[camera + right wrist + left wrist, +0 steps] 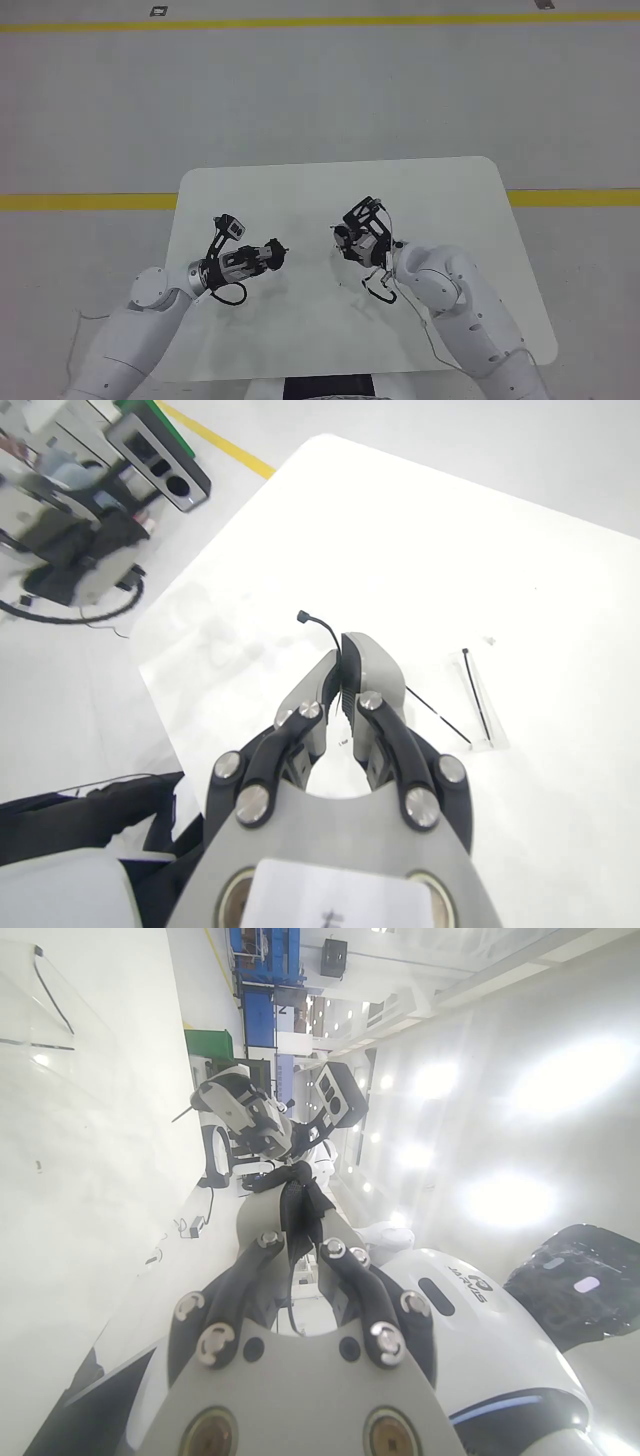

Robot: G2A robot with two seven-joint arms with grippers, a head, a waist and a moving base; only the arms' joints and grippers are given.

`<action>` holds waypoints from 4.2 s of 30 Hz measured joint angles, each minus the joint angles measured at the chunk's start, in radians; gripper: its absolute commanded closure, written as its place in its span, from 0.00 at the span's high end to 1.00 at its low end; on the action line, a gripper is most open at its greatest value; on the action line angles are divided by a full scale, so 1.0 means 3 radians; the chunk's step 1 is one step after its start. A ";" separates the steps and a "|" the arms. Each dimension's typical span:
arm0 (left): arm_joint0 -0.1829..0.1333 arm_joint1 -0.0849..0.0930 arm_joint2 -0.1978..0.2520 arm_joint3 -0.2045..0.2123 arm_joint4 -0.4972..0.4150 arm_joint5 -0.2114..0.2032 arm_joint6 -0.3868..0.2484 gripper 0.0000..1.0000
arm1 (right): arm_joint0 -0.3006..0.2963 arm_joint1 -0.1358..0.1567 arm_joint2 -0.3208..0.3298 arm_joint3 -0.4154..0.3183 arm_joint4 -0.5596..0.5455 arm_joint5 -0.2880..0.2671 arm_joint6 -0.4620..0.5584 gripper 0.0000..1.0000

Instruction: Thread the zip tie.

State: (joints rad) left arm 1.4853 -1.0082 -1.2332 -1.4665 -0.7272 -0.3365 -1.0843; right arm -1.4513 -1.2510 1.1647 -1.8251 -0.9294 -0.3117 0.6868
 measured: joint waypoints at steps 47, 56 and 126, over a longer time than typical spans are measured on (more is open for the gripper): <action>-0.0281 -0.0344 0.0012 0.0474 0.0500 -0.0012 -0.0026 0.00 | -0.0056 -0.0040 -0.0278 -0.0067 0.0059 0.0004 -0.0998 0.00; -0.0281 -0.0344 0.0012 0.0474 0.0500 -0.0012 -0.0025 0.00 | -0.0065 -0.0072 -0.0421 -0.0043 -0.0085 0.0249 -0.1204 0.00; -0.0270 -0.0342 0.0050 0.0423 0.0553 -0.0012 0.0288 0.00 | -0.0003 -0.0241 -0.0893 0.0051 -0.0562 0.1082 -0.1429 0.00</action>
State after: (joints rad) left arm 1.4043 -1.1109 -1.2183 -1.3396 -0.5614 -0.3400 -0.9978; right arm -1.4523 -1.3232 0.8969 -1.8099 -1.0979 0.0130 0.2580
